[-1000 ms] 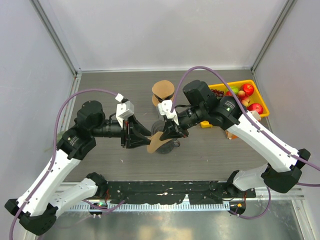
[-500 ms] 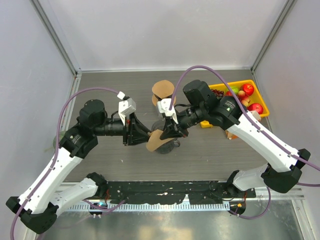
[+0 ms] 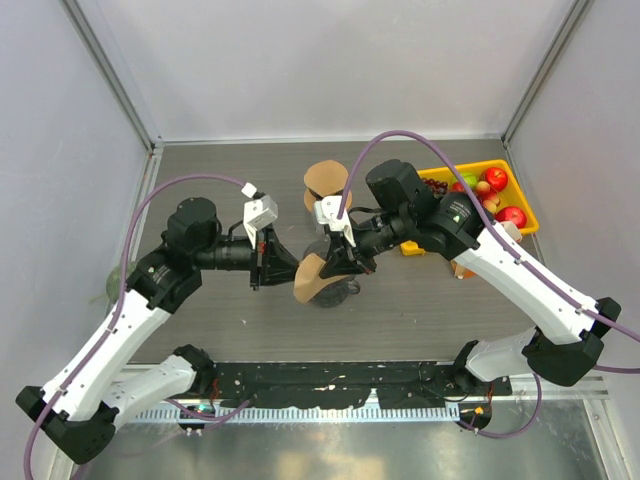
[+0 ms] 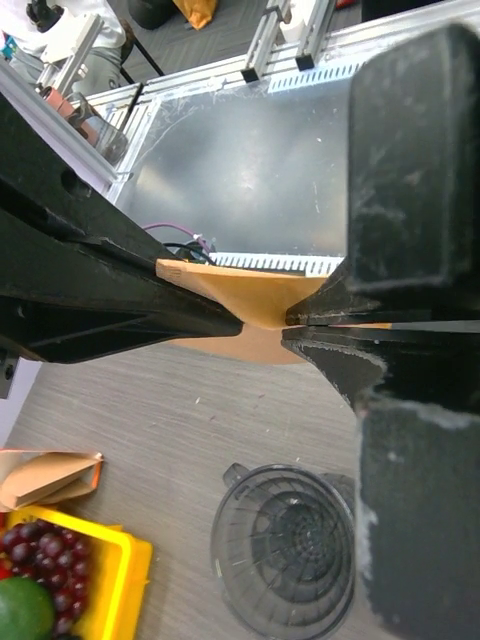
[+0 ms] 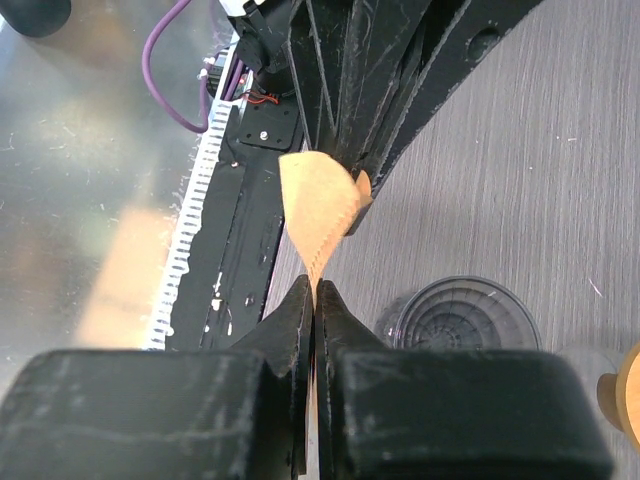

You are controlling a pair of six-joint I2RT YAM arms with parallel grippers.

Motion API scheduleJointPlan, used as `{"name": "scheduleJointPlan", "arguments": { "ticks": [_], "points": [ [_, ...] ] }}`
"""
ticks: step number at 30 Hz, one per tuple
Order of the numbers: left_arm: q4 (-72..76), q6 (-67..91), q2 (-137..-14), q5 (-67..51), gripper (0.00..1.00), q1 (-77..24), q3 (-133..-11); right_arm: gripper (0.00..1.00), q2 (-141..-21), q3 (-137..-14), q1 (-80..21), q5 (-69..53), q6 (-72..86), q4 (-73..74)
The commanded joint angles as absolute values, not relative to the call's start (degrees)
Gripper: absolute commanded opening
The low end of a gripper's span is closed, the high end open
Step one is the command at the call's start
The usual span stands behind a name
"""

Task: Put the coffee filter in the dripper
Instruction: Adjust the coffee filter.

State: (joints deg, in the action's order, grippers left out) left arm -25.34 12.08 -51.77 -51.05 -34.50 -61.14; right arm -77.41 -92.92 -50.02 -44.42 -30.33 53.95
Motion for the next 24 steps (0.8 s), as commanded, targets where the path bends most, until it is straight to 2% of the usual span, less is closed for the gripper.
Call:
{"name": "scheduleJointPlan", "arguments": {
  "ticks": [1,5,16,24],
  "points": [
    [-20.7,14.4,-50.3,-52.0,0.0,-34.7,-61.4,0.05,-76.6,-93.4,-50.0,-44.3,-29.9,51.9],
    [-20.8,14.8,-49.2,-51.1,0.0,-34.6,-60.9,0.05,-75.9,-92.6,-50.0,-44.2,-30.2,52.8],
    [-23.1,11.2,-49.7,-37.5,0.0,-34.6,-62.2,0.05,-75.8,-92.3,-50.0,-46.9,-29.4,52.6],
    [-25.6,7.8,-49.7,-38.3,0.0,-35.2,-62.2,0.05,-76.5,-93.6,-49.9,-46.1,-29.4,52.0]
  ]
}}
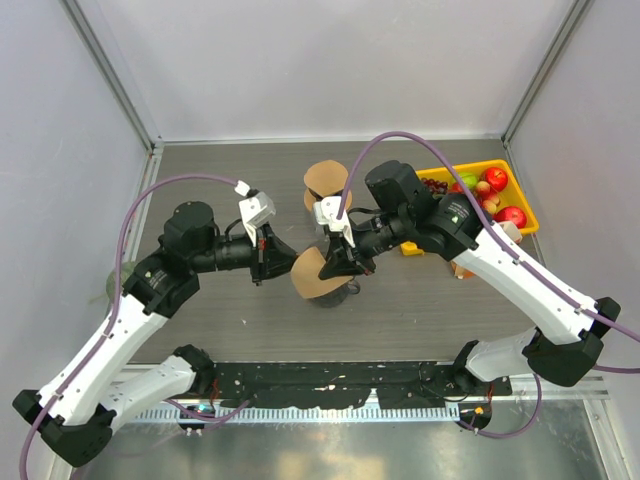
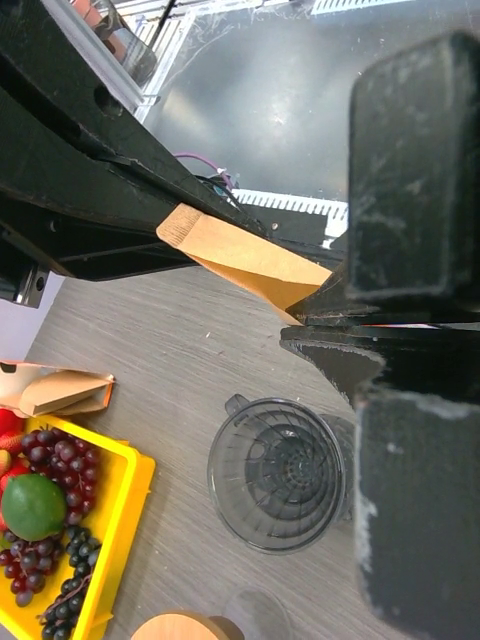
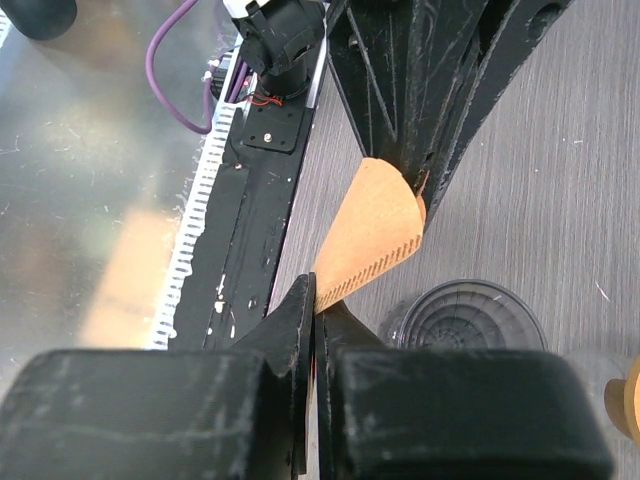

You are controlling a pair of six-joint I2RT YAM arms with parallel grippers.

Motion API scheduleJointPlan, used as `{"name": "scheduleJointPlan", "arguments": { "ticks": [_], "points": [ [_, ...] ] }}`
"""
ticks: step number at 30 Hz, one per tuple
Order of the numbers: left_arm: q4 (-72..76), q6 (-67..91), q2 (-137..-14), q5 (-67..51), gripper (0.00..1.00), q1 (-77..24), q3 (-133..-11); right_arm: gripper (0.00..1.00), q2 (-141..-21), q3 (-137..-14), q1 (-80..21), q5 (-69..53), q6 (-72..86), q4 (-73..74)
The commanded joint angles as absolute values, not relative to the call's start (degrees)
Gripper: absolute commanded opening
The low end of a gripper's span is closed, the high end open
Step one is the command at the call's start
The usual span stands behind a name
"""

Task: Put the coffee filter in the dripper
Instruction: Adjust the coffee filter.

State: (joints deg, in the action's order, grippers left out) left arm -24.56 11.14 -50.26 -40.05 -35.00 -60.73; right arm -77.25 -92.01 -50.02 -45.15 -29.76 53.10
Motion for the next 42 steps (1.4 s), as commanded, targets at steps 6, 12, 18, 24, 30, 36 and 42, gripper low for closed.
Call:
{"name": "scheduleJointPlan", "arguments": {
  "ticks": [6,12,18,24,30,36,42],
  "points": [
    [-29.4,2.9,-48.6,-35.9,0.0,-35.7,-63.5,0.05,-76.6,-93.3,-49.5,-44.7,-30.0,52.7],
    [-27.9,4.7,-48.7,-44.8,0.09,-35.7,-63.4,0.05,-77.4,-93.8,-49.4,-44.8,-31.2,53.2],
    [-27.0,6.4,-50.4,-45.4,0.23,-35.7,-63.6,0.05,-77.9,-94.2,-49.4,-45.4,-32.8,53.5],
    [-25.5,6.8,-51.2,-47.3,0.33,-35.7,-63.6,0.05,-78.0,-94.2,-49.4,-46.0,-33.5,53.9],
    [-22.6,9.2,-52.3,-47.7,0.31,-35.7,-62.3,0.05,-79.1,-95.4,-49.6,-46.8,-33.2,53.4],
    [-20.6,12.1,-52.4,-46.7,0.0,-35.4,-61.9,0.08,-78.9,-95.5,-49.0,-47.5,-32.2,53.5],
    [-20.6,11.3,-50.8,-47.5,0.0,-33.2,-62.2,0.36,-79.3,-96.2,-45.1,-49.7,-34.0,60.5]
  ]
}}
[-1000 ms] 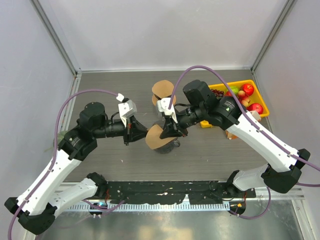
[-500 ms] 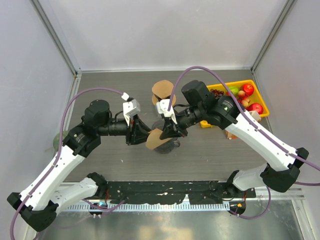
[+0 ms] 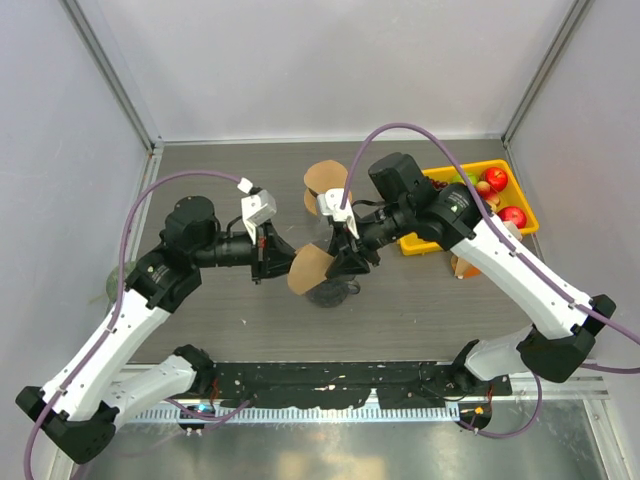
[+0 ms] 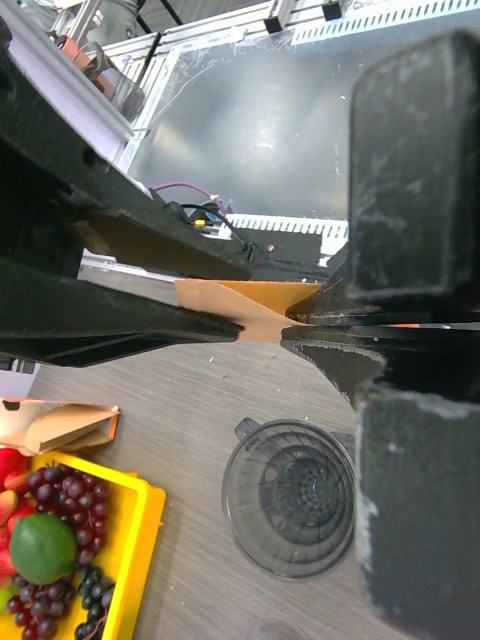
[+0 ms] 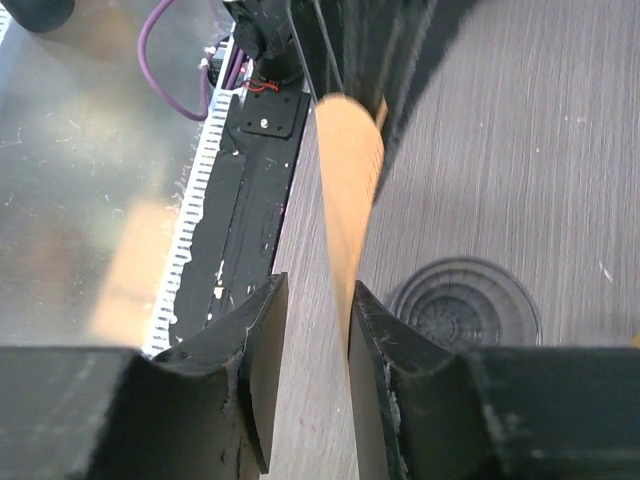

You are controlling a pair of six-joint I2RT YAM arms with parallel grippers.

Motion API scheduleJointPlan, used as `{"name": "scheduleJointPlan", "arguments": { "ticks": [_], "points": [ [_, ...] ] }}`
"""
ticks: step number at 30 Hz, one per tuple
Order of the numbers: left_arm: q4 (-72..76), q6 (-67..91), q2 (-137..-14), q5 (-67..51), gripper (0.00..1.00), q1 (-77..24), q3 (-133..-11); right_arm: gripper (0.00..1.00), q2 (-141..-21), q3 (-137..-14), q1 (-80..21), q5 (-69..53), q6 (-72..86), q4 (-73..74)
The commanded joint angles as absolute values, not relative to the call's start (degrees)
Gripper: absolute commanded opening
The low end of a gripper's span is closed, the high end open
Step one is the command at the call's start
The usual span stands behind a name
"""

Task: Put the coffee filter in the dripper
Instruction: Adjust the coffee filter.

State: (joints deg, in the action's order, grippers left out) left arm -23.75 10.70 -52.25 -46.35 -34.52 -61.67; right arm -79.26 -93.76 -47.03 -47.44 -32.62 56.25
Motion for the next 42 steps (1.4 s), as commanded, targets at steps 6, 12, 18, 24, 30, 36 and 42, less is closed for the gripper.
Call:
{"name": "scheduleJointPlan", "arguments": {
  "ticks": [6,12,18,24,30,36,42],
  "points": [
    [-16.4,16.6,-50.8,-51.3,0.0,-32.8,-61.6,0.34,-78.7,-93.4,-45.1,-49.0,-35.8,60.8],
    [-15.1,18.1,-51.1,-51.7,0.0,-32.8,-61.0,0.05,-79.0,-94.2,-45.0,-50.0,-35.2,60.3],
    [-15.4,17.2,-51.6,-50.5,0.32,-34.0,-60.4,0.05,-79.2,-95.0,-45.0,-51.8,-33.1,58.5],
    [-14.9,17.1,-52.0,-48.7,0.38,-34.4,-60.1,0.05,-79.0,-95.3,-45.1,-52.6,-32.8,58.4],
    [-15.2,16.5,-52.0,-42.3,0.0,-34.5,-59.9,0.06,-78.6,-95.4,-45.4,-53.5,-31.8,58.2],
    [-9.7,19.2,-51.9,-50.8,0.34,-34.5,-58.2,0.05,-79.0,-95.5,-45.4,-53.3,-31.6,57.8],
    [-7.9,20.2,-52.8,-52.0,0.58,-35.1,-57.6,0.05,-79.4,-95.5,-45.4,-53.4,-31.4,57.2]
  ]
}}
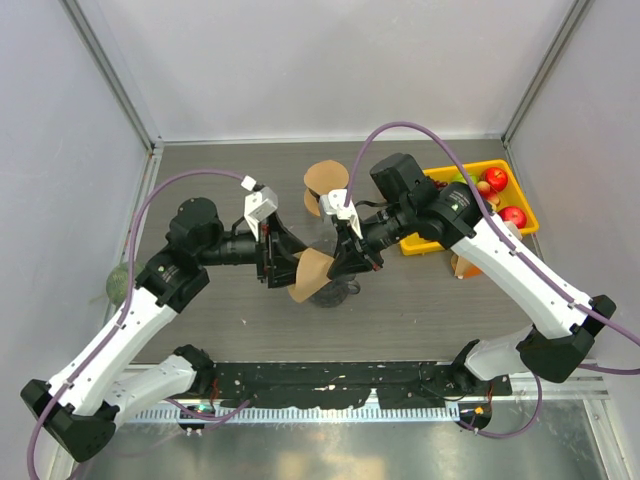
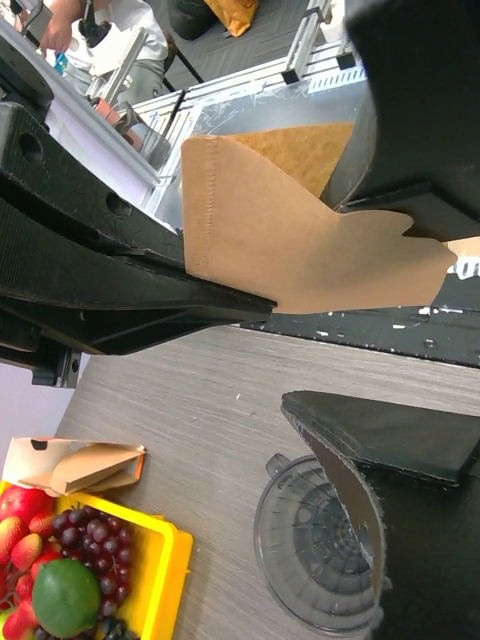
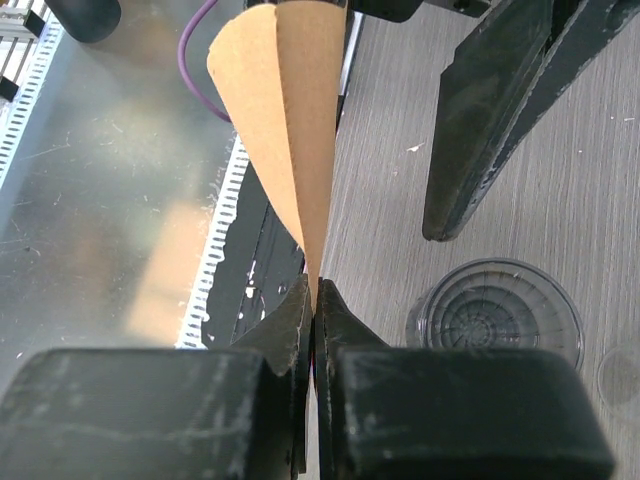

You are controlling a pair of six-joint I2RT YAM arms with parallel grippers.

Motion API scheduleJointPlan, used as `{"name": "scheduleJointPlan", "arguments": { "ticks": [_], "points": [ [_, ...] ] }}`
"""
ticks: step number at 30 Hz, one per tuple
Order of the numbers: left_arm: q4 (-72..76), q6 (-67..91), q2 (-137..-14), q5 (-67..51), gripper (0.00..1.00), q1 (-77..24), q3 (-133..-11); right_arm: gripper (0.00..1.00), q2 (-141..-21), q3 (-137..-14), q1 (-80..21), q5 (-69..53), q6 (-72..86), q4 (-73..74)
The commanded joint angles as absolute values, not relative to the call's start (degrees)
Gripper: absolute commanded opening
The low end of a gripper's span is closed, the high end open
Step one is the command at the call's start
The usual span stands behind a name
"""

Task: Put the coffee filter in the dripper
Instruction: Adjust the coffee filter.

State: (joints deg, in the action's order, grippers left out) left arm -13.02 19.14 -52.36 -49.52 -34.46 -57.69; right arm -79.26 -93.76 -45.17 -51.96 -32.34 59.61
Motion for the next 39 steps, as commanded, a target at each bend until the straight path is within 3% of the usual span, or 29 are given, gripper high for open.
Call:
{"name": "scheduleJointPlan", "arguments": {
  "ticks": [1,3,6,9,10,11,12,13,16,23,27,29,30,34,37,39],
  "points": [
    [-7.7,19.9,-53.0,-51.2,0.55,-35.7,-57.7,0.05,-79.5,-95.5,-45.4,-53.6,-31.0,57.0],
    [-8.0,19.5,-53.5,-48.4,0.44,-36.5,-57.8,0.05,-79.6,-95.9,-45.4,-54.1,-30.6,56.4],
    [-7.9,20.2,-54.6,-46.2,0.19,-36.6,-58.1,0.05,-79.6,-96.2,-45.4,-54.5,-30.4,56.3],
    [-7.9,20.4,-54.8,-45.4,0.07,-36.6,-58.0,0.05,-79.1,-96.1,-45.5,-54.8,-30.8,56.4],
    [-7.8,20.5,-54.6,-45.6,0.08,-36.6,-57.8,0.05,-79.0,-95.9,-45.4,-54.8,-30.8,56.3],
    [-7.5,20.7,-54.5,-46.5,0.18,-36.6,-57.4,0.05,-78.7,-95.6,-45.4,-54.8,-30.8,56.4],
    [-6.8,21.4,-54.4,-47.6,0.39,-36.6,-57.2,0.05,-78.6,-95.6,-45.4,-54.7,-30.9,56.4],
    [-5.8,22.1,-54.4,-48.1,0.52,-36.8,-56.9,0.05,-78.6,-95.5,-45.4,-54.7,-30.9,56.4],
    [-4.9,22.6,-54.9,-46.7,0.55,-37.6,-56.5,0.05,-78.7,-95.4,-45.4,-54.9,-30.8,56.0],
    [-0.4,26.8,-56.3,-47.4,0.39,-38.4,-56.1,0.05,-78.9,-95.5,-45.4,-55.2,-29.7,55.1],
    [-0.4,27.3,-56.5,-45.9,0.15,-38.4,-55.5,0.06,-78.5,-95.5,-45.5,-55.5,-29.8,55.0],
    [-0.6,27.5,-55.9,-45.9,0.0,-37.8,-55.4,0.13,-77.7,-95.2,-45.4,-54.6,-30.5,56.1],
    [-0.7,27.7,-55.7,-46.3,0.0,-37.4,-55.1,0.21,-77.7,-95.1,-45.4,-54.4,-31.0,56.6],
    [-2.9,26.3,-54.0,-48.3,0.0,-35.7,-55.3,0.33,-76.6,-94.6,-44.6,-53.2,-33.3,60.0],
    [-4.3,25.3,-53.1,-49.8,0.0,-35.6,-55.2,0.33,-76.4,-94.0,-43.7,-52.8,-34.9,62.0],
    [-3.3,26.5,-52.7,-50.6,0.0,-35.5,-54.8,0.28,-76.6,-93.8,-43.7,-52.8,-35.3,62.1]
  ]
}}
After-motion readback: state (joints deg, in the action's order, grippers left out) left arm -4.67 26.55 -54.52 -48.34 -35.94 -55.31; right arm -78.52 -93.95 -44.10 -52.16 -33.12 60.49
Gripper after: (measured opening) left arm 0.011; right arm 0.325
